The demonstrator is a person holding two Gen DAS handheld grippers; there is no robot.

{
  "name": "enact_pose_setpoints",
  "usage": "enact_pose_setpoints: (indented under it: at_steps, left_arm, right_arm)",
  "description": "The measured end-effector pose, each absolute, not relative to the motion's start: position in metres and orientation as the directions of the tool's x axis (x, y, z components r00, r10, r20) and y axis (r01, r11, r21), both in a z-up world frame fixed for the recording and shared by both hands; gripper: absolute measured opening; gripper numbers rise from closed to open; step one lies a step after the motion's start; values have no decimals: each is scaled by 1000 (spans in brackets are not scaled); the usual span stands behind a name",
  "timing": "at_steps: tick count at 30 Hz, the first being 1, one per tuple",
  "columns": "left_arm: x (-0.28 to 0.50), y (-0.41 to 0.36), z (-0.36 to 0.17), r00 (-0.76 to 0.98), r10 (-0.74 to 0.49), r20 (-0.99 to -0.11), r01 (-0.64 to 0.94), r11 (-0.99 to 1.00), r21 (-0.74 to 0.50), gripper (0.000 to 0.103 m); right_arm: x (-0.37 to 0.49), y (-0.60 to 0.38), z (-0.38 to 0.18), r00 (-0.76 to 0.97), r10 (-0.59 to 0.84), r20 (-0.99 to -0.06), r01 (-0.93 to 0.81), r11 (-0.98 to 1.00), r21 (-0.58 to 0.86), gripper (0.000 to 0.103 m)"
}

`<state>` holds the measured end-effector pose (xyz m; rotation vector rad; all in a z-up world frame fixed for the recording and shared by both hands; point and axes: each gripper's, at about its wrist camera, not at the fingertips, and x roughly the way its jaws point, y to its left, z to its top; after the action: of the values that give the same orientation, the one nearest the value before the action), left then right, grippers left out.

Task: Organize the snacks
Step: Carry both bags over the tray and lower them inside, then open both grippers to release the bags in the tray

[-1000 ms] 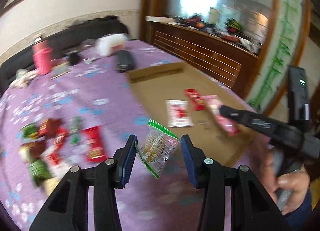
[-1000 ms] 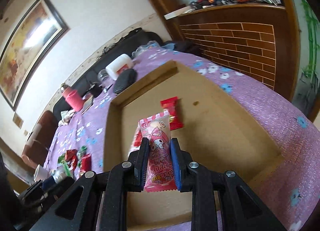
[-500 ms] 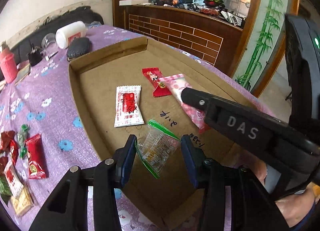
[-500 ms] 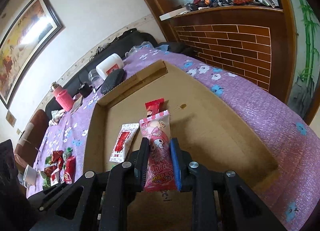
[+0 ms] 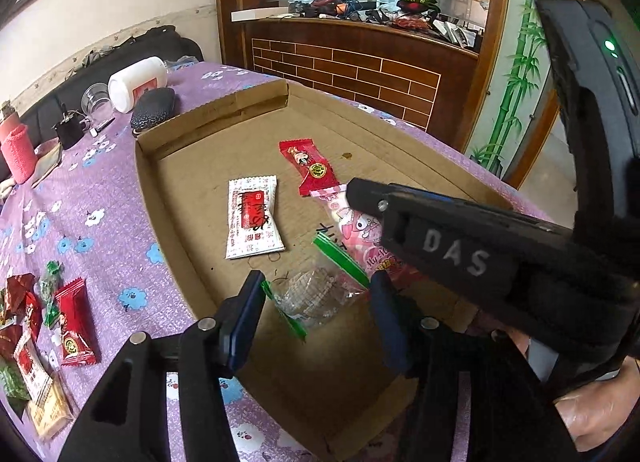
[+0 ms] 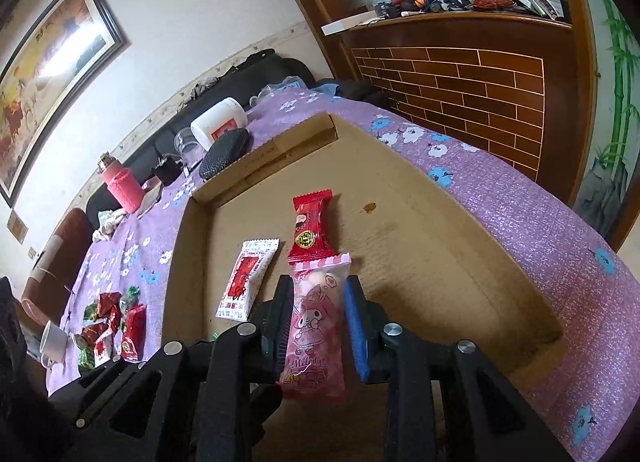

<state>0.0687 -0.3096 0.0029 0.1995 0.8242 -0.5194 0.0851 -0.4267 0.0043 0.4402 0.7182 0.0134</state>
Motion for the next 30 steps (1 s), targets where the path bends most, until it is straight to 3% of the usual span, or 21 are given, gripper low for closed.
enact_pose_setpoints:
  at_steps: [10, 13, 24, 27, 30]
  left_arm:
    - [60, -299, 18, 579, -362, -730, 487, 872, -46, 55]
    - [56, -292, 26, 590, -363, -721, 474, 879, -54, 55]
    - [40, -242, 47, 626, -343, -701, 394, 914, -95, 58]
    - [36, -223, 50, 638, -331, -696, 363, 926, -107, 58]
    - [32, -202, 52, 652, -305, -694, 327, 939, -106, 58]
  right_arm:
    - [70, -431, 19, 828, 113, -549, 147, 902, 407, 28]
    - [67, -422, 23, 847, 144, -512, 88, 911, 403, 36]
    - [55, -419, 30, 889, 193, -415, 15, 894, 447, 36]
    - [55, -422, 29, 891, 197, -410, 16, 887, 461, 36]
    - [63, -419, 26, 855, 228, -467, 6, 894, 448, 36]
